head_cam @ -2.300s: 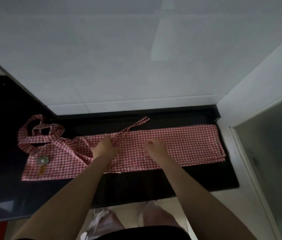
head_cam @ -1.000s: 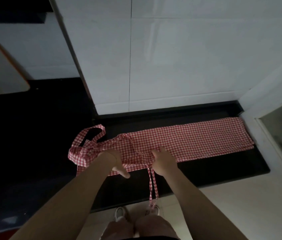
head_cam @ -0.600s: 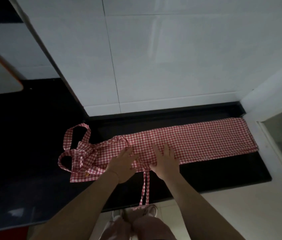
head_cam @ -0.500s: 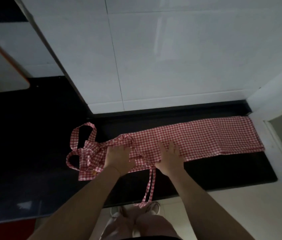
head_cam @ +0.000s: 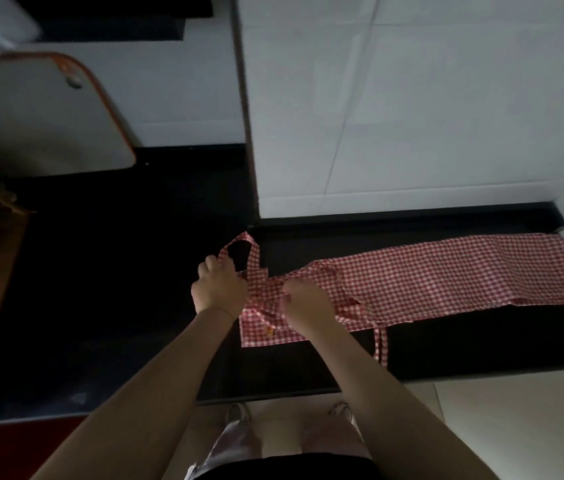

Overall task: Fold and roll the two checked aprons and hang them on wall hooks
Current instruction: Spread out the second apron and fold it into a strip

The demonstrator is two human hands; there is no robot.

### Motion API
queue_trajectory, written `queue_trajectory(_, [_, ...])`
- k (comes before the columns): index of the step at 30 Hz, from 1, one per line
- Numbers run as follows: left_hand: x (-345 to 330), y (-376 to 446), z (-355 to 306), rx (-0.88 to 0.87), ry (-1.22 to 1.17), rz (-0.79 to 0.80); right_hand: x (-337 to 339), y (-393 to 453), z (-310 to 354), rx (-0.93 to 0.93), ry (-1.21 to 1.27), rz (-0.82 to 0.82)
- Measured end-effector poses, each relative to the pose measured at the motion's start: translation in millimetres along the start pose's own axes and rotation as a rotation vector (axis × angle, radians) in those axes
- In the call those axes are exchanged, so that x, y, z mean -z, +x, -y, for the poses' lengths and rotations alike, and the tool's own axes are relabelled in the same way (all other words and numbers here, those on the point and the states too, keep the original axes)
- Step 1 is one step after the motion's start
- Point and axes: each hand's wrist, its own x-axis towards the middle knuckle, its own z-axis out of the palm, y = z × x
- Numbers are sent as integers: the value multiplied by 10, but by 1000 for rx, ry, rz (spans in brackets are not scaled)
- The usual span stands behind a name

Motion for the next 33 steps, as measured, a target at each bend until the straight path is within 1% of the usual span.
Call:
queue_trajectory(1, [-27,21,212,67,-46,-14,-96,0,159,9,56,35])
queue_trajectory(2, [-52,20,381,141,-106,7,-177,-1,263,15,83,64])
queue_trajectory(3, [-115,40,521,223,-213,67,-244,3,328,19,83,95])
queue_trajectory(5, [-181,83,745,368,-607,263,-428,-3,475,2,6,175])
queue_trajectory(6, [-187,83,775,413,-827,352,-497,-12,519,-13,-42,176])
queue_trajectory(7, [-198,77,812,448,-993,418,-576,-18,574,-19,-66,141])
queue_trajectory(8, [-192,69,794,454,-1103,459,-621,-7,592,-32,-73,88])
queue_trajectory(10, [-164,57,783,391,-1216,534,-659,0,639,-66,-84,-12])
queue_trajectory(12, [-121,76,772,353,-1294,560,-596,-2,628,-128,-108,-42])
queue_trajectory(13, [-106,123,802,377,-1295,540,-576,-20,635,-160,-116,-40])
queue_trajectory(14, [-106,167,814,425,-1286,488,-551,-28,619,-180,-105,-37])
queue_trajectory(16, [-141,263,836,477,-1152,400,-526,-38,580,-213,20,-6])
queue_trajectory(17, [-138,289,833,457,-1085,382,-519,-40,567,-222,96,4])
queue_trajectory(18, [-152,322,806,426,-1075,378,-513,-32,546,-231,158,-1])
queue_trajectory(20, [-147,367,724,417,-1222,430,-486,-37,516,-227,193,-8])
queue_trajectory(22, [-118,387,588,424,-1384,553,-475,-62,487,-220,174,31])
queue_trajectory(23, [-101,377,536,424,-1423,624,-476,-85,480,-223,175,67])
queue_trajectory(24, [-100,363,496,413,-1449,661,-468,-110,483,-228,181,95])
queue_trajectory(25, [-86,350,487,378,-1449,662,-460,-129,484,-240,192,112])
queue_trajectory(27, [-32,312,541,323,-1462,586,-432,-125,499,-255,236,121])
queue_trajectory(29, [-9,308,665,311,-1564,472,-402,-88,486,-269,235,116])
queue_trajectory(31, [3,267,862,392,-1615,338,-397,-38,485,-294,210,134])
queue_trajectory(32, [-36,246,959,485,-1556,287,-404,-12,481,-301,182,148])
queue_trajectory(33, [-113,221,1055,598,-1440,240,-414,11,473,-299,156,167])
